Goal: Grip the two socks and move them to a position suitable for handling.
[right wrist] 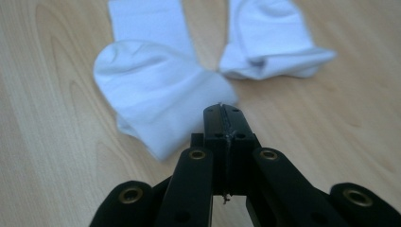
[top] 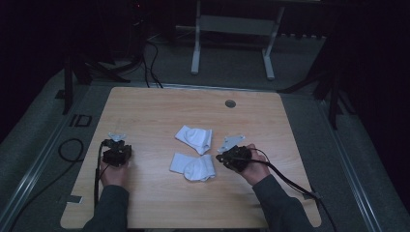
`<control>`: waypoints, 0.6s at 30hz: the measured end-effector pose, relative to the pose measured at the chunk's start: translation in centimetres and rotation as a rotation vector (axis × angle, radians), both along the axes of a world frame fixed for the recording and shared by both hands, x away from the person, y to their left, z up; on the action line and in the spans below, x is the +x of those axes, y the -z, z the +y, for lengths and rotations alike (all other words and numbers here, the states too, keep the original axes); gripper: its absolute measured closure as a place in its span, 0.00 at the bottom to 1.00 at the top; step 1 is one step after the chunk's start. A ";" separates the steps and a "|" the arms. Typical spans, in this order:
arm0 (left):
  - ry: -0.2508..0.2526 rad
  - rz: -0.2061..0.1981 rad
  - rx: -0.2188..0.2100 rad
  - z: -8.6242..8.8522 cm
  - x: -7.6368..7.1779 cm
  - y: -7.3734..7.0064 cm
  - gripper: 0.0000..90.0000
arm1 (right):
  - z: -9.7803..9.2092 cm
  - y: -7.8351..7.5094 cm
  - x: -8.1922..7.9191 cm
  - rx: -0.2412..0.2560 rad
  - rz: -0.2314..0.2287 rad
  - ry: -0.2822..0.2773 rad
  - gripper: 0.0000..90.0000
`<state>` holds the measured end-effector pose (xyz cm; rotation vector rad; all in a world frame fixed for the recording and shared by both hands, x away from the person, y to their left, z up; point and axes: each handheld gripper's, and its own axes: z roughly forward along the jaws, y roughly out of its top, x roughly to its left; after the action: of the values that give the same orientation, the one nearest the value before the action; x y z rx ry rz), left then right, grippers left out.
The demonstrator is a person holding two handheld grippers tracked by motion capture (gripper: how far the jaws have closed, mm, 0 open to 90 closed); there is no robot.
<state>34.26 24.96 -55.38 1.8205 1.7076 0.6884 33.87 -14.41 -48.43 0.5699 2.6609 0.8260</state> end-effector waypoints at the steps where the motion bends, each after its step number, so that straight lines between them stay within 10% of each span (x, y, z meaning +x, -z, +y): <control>1: 0.002 0.000 -0.002 0.0 0.0 0.0 0.94 | 0.4 0.5 0.0 -0.010 0.007 -0.008 1.00; 18: 0.009 0.006 -0.001 -0.2 0.0 0.1 0.96 | 3.3 5.4 -0.1 -0.069 0.105 -0.086 1.00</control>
<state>34.30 24.75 -55.47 1.8296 1.7026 0.6789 33.78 -11.12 -53.80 0.4977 2.8154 0.7433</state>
